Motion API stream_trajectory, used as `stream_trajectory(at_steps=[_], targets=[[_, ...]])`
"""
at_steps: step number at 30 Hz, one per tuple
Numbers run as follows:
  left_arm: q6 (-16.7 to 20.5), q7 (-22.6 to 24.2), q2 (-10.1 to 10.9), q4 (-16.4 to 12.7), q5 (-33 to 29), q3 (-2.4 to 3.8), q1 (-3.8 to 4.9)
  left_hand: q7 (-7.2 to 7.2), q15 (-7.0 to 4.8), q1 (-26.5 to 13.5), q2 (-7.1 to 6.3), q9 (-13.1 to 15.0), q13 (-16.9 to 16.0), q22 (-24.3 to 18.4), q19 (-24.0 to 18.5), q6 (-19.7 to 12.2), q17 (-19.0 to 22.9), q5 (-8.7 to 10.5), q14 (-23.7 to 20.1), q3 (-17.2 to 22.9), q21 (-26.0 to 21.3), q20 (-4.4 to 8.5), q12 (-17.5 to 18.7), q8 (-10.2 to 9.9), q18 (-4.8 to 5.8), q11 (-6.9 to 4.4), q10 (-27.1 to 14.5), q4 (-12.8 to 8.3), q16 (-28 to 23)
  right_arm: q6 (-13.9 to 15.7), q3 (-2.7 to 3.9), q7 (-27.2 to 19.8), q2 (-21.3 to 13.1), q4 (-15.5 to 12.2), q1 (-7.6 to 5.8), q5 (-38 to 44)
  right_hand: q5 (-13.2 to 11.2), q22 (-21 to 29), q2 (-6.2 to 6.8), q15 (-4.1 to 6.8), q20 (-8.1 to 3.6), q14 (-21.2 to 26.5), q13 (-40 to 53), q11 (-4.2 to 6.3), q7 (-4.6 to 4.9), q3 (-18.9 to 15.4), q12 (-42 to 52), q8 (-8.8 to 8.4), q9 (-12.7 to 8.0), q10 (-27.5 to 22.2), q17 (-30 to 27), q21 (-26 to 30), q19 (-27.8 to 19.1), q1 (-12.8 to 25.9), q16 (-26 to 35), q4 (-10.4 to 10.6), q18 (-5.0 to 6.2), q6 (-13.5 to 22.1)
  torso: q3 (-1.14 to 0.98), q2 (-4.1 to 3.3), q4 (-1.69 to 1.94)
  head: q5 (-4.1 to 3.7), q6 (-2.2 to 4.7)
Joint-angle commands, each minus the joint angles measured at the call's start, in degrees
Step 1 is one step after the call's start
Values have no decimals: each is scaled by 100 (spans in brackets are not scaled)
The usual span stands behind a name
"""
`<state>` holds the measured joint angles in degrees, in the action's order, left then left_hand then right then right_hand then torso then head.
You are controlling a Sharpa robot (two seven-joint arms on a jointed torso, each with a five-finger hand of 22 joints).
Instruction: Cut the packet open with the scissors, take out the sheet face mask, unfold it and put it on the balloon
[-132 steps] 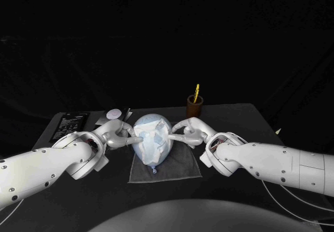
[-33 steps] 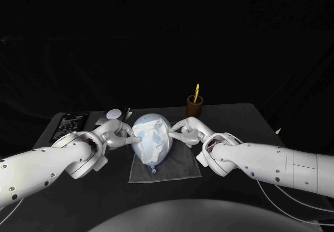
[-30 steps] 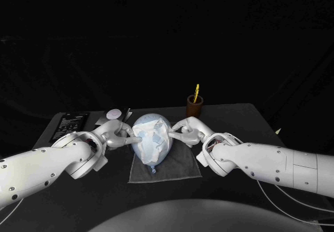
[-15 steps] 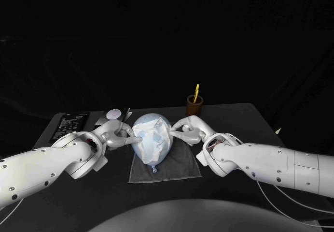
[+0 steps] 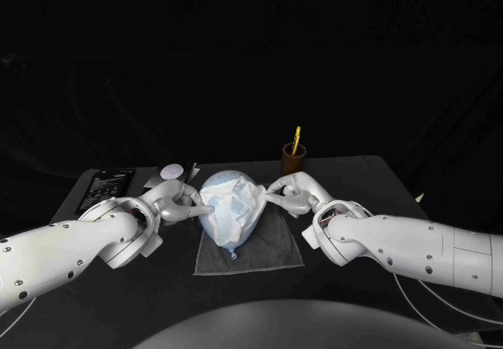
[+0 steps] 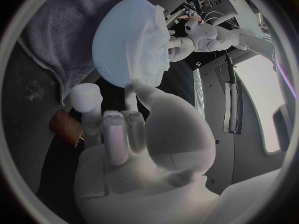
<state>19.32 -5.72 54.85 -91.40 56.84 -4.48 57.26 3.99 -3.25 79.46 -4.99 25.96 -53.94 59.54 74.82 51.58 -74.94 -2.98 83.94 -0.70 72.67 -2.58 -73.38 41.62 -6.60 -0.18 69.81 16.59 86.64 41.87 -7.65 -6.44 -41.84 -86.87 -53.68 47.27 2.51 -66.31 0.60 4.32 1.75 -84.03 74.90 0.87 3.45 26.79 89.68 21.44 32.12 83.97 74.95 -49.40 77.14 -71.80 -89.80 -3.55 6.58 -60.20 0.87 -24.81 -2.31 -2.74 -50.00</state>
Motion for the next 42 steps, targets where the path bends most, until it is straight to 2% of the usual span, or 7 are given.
stream_trajectory(at_steps=[1, 13, 19, 31, 38, 42], targets=[[-106, -40, -11, 7, -15, -7, -8, -25, -39, 34, 26, -8, 9, 2, 27, -32, -286, 16, 258, -28, 15, 30, -9, 34, 54, -9, 11, 10, 11, 43, 6, 16, -36, -11, -2, -18, 29, -8, -3, 25, -18, -597, 1510, 36, -57, 194, 32, 171, 233, 603, 1505, -29, 21, 6, -20, -138, 110, -93, -1, 0, 0, -12, 0], [-100, -43, -16, 16, -15, -7, -8, -25, -39, 34, 26, -8, 9, 2, 27, -32, -286, 16, 258, -28, 15, 30, -9, 34, 54, -9, 11, 10, 11, -223, 5, 310, -97, 84, -2, 201, 29, -4, 14, 22, -21, -597, 1510, 34, -53, 293, 32, 205, 269, 603, 1505, -10, 17, 51, -20, -187, 112, -80, 3, 1, 0, -38, 0], [-98, -42, -18, 21, -15, -7, -8, -25, -39, 34, 26, -8, 9, 2, 27, -32, -286, 16, 258, -28, 15, 30, -9, 34, 54, -9, 11, 10, 11, -254, 5, 443, -75, 151, -3, 332, 29, 5, 21, 21, -21, -597, 1510, 33, -53, 310, 32, 212, 276, 603, 1505, 9, 10, 64, -20, -196, 115, -76, 5, 3, 8, -39, 0], [-100, -39, -10, 21, -22, -7, -8, -25, -39, 34, 26, -8, 9, 2, 27, -32, -286, 16, 258, -28, 15, 30, -9, 34, 54, -9, 11, 10, 11, -417, 5, 760, -55, 202, -3, 591, 29, 13, 39, 19, -21, -597, 1510, 32, -51, 366, 32, 229, 296, 603, 1505, 29, 1, 88, -20, -229, 118, -65, 7, 1, 9, 3, 0], [-99, -37, -11, 25, -30, -7, -8, -25, -39, 34, 26, -8, 9, 2, 27, -32, -286, 16, 258, -28, 15, 30, -9, 34, 54, -9, 11, 10, 11, -482, 4, 812, -81, 173, -3, 648, 29, 19, 48, 19, -21, -597, 1510, 30, -49, 381, 32, 235, 303, 603, 1505, 43, -4, 103, -20, -237, 120, -61, 3, 0, 1, 15, 0], [-100, -26, -15, 29, -50, -7, -8, -20, -36, 38, 33, -12, 17, -5, 22, -40, -269, 16, 251, -56, 11, 28, 1, 33, 53, -4, -1, 12, 3, -414, 4, 676, -90, 166, -3, 565, 27, 77, 55, 14, -15, -597, 1510, 22, -41, 396, 32, 239, 319, 603, 1505, 152, -45, 197, -20, -202, 137, -25, -1, -1, 0, 21, 0]])
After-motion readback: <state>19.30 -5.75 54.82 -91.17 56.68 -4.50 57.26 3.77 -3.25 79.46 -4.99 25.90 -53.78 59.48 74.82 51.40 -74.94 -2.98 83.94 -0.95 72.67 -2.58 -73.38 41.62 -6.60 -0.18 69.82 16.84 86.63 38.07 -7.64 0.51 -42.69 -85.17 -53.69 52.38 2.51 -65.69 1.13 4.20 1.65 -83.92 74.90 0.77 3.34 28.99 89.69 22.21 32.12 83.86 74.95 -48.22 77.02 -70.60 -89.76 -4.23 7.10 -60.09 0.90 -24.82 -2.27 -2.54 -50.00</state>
